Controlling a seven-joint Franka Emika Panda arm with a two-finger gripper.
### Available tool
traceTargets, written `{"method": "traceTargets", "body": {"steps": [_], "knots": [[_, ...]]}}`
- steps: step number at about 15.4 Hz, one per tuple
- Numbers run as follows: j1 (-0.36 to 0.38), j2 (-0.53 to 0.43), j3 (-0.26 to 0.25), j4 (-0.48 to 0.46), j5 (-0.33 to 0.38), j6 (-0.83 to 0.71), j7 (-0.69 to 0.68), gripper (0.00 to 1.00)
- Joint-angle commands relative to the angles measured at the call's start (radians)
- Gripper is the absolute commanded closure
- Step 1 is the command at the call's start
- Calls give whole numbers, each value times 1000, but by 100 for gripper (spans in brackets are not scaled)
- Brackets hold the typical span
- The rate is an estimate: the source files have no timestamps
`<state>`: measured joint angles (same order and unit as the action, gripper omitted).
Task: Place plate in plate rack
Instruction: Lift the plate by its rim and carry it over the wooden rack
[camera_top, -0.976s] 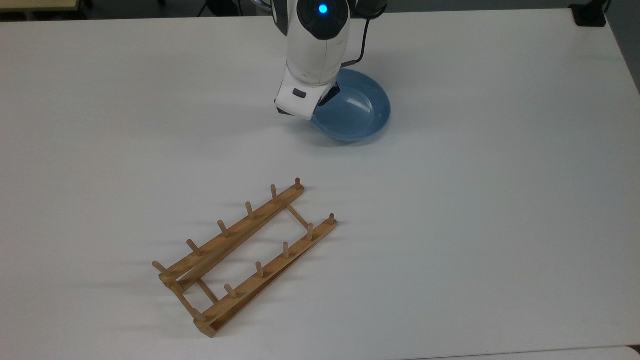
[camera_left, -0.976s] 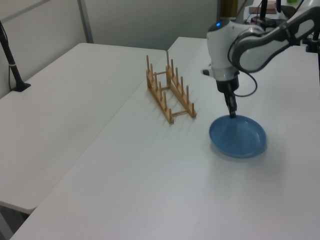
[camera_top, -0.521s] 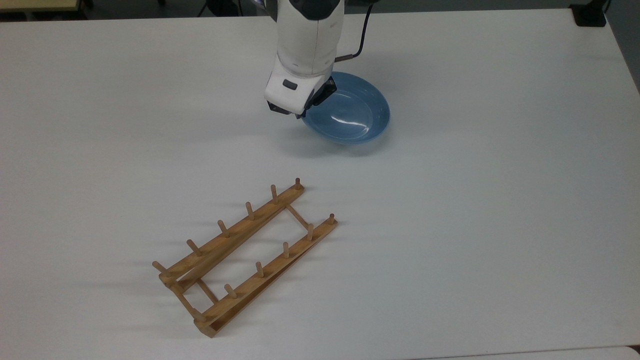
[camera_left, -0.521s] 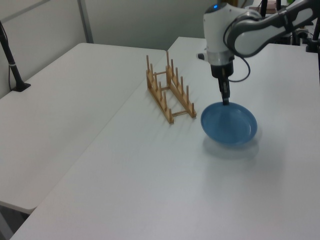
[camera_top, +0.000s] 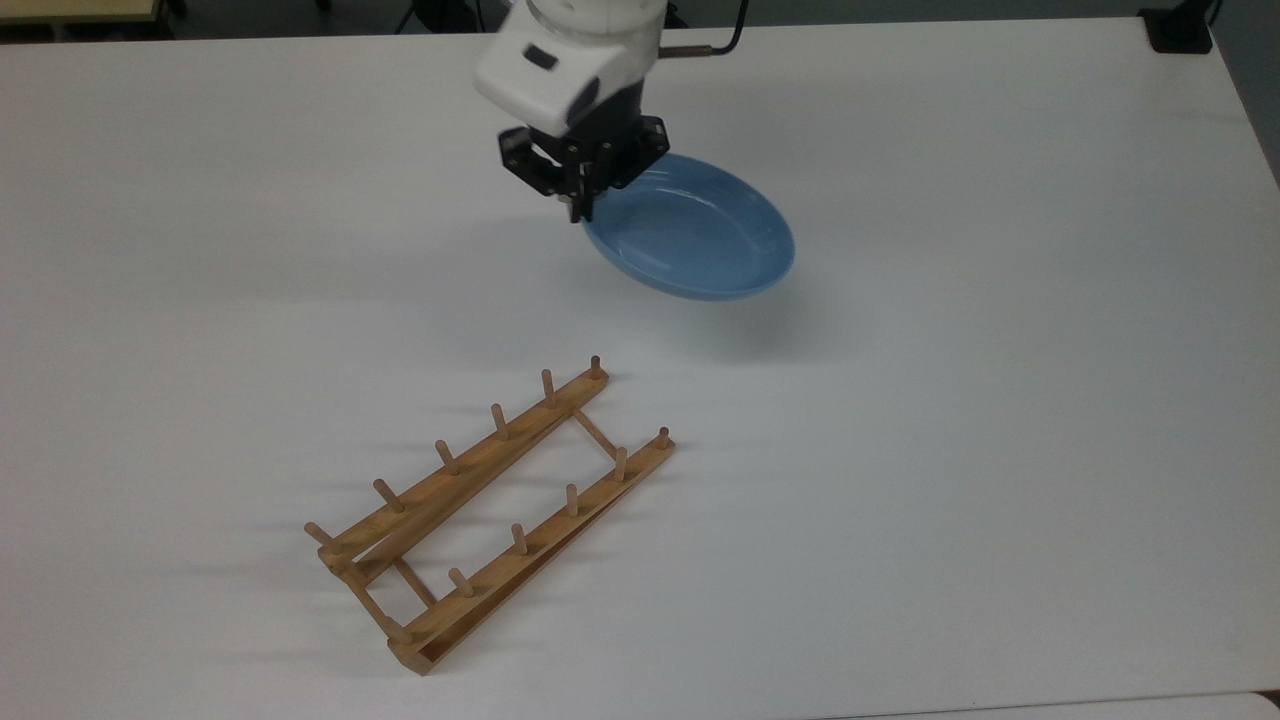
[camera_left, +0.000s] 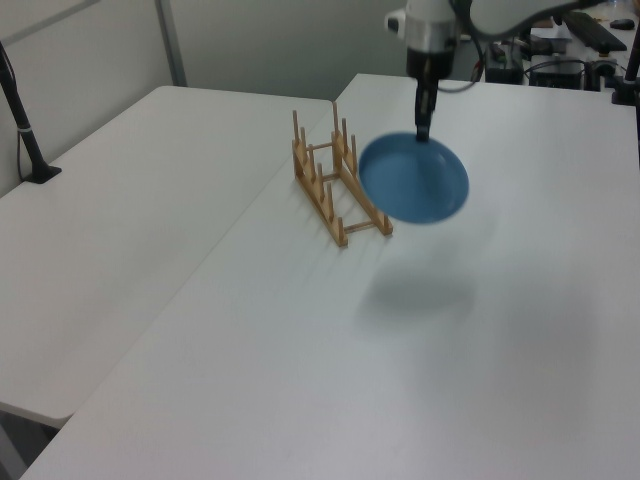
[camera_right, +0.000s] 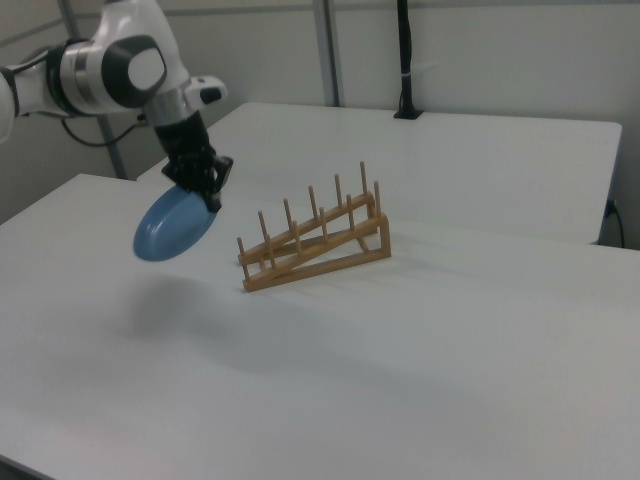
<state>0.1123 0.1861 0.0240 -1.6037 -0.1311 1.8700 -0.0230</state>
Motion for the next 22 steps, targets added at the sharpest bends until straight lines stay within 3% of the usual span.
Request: {"method": "traceTargets", "body": {"steps": [1,4,7,12,19,22], "knots": [[-8,-2,-13,44,-56,76,189,100],[-23,-2,-12,45,-131,176,369,100],[-25,-2,-12,37,-212,306,460,100],[-39,0,-15,-11,-476,486,544,100],[-42,33,-13,-30,-852,509,900,100],[-42,35,-13,-35,-936,495,991,100]]}}
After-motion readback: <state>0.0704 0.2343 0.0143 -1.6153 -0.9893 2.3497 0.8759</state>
